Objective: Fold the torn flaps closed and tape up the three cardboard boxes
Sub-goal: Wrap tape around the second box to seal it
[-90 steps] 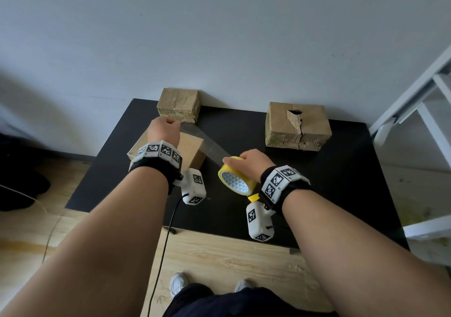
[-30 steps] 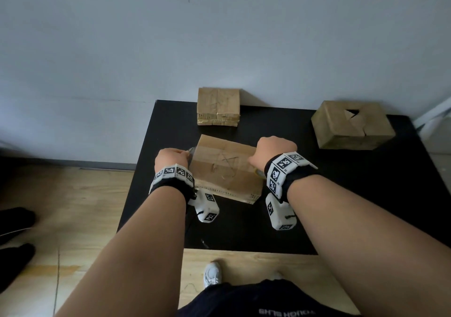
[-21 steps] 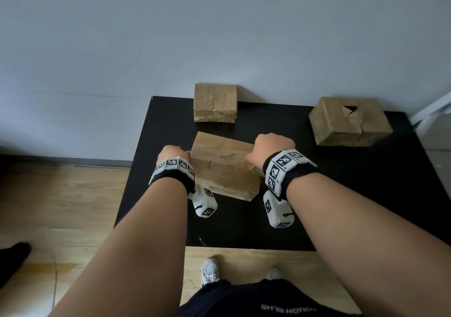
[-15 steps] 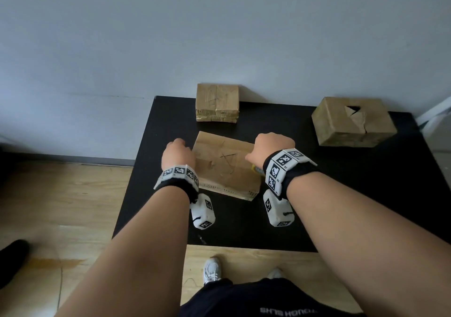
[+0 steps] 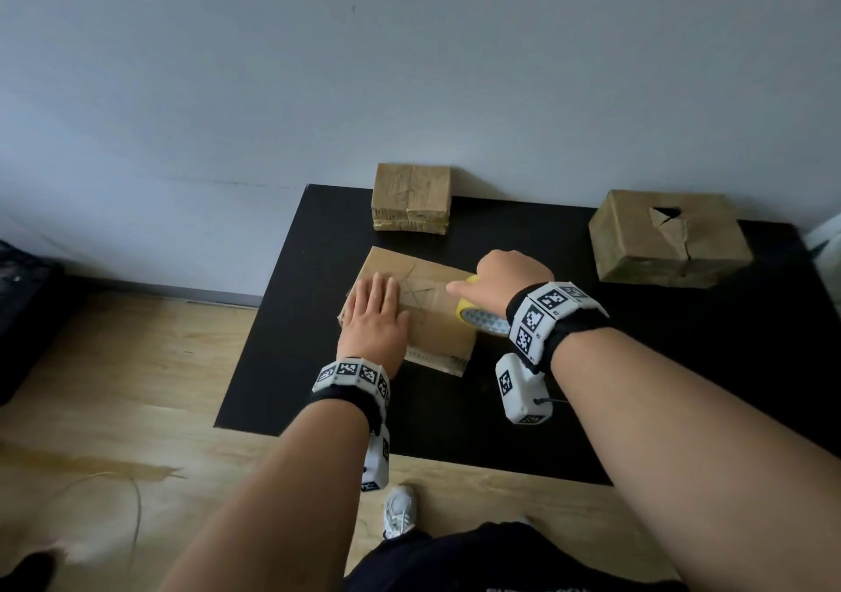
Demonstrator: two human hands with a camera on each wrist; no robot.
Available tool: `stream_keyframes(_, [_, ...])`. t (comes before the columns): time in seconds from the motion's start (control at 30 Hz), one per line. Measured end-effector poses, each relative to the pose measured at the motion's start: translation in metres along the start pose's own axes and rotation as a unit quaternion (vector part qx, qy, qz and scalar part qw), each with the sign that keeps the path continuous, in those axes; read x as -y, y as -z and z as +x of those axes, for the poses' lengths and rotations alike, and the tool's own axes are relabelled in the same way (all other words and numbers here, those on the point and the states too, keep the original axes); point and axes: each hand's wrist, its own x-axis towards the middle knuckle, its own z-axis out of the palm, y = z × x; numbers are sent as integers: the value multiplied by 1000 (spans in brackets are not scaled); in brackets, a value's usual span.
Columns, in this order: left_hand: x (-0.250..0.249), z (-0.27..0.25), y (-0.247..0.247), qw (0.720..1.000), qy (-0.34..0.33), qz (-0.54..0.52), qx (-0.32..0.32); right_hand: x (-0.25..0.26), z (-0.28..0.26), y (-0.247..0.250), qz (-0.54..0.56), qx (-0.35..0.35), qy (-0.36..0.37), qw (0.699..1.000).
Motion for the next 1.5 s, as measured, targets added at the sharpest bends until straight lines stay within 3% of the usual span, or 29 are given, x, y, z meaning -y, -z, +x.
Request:
stream_keyframes(0.23, [-3, 1, 3, 998, 24, 15, 54, -33, -9, -4, 165, -10, 45, 985])
stream_keyframes(0.4, [-4, 4, 4, 997, 40, 15, 63, -44, -8, -12, 59, -7, 41, 997])
stream_keyframes(0.63, [-11, 0, 9, 997, 50, 30, 53, -60, -9, -30, 29, 15, 19, 999])
stream_keyframes(0.8, [-42, -7, 6, 999, 23, 32, 8, -67, -6, -34, 53, 16, 17, 998])
stream_keyframes(0.9, [-55, -11, -7, 999, 27, -4, 38, -70, -7, -39, 82, 31, 16, 996])
stream_keyframes(1.13, [-54, -11, -18, 996, 33, 48, 64, -88, -13, -49, 166, 23, 21, 986])
stream_keyframes(1.5, [-57, -15, -21, 998, 3, 61, 9, -85, -6, -55, 123, 45, 16, 991])
